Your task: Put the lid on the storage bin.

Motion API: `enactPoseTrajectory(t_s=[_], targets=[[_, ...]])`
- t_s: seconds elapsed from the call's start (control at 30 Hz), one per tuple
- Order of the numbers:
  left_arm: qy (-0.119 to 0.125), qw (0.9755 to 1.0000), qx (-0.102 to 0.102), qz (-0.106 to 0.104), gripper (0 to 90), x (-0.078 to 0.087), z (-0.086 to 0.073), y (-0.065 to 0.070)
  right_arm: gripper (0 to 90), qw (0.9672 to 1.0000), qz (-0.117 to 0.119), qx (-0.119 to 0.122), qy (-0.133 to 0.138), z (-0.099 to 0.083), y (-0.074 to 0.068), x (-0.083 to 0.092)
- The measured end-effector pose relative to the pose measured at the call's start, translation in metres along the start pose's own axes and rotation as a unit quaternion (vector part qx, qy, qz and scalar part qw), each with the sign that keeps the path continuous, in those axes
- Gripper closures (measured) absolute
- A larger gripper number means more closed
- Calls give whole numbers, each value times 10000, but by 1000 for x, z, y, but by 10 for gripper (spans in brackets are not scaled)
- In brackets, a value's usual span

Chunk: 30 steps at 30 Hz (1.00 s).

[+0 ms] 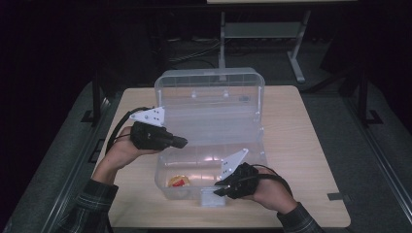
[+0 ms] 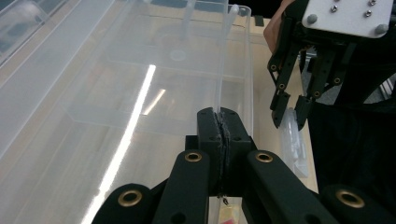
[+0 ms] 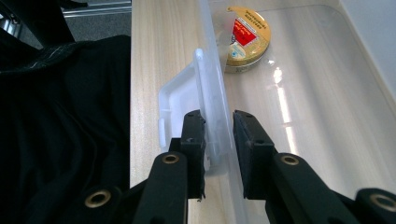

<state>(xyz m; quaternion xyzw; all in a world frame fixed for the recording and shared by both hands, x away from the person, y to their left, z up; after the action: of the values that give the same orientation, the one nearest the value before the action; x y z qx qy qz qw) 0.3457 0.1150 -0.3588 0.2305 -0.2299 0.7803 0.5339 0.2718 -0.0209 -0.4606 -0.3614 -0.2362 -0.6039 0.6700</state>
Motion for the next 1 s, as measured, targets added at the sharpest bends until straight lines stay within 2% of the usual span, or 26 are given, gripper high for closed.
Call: enactPoseTrajectory(t_s=[0.33,1.0], targets=[[-12,10000,-37,-82,892,1,-7,14,748,10000,-2,19,-5,0,0,0],[-36,9998,-58,-160,892,0,-18,31,746,10000,4,-38,12,-1,-2,0]])
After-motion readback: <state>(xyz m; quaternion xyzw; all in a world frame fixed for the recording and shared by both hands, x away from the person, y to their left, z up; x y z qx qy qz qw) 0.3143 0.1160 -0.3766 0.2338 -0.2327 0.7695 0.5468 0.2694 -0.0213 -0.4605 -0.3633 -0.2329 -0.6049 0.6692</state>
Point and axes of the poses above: each handheld gripper's, and its own axes: x roughly backward along the jaws, z roughly out of its top, y roughly to its right, the point moved 10 cm from there along -x, roughly forward along the jaws, and after that the axes turned 13 degrees about z, right-handed, at the moved point
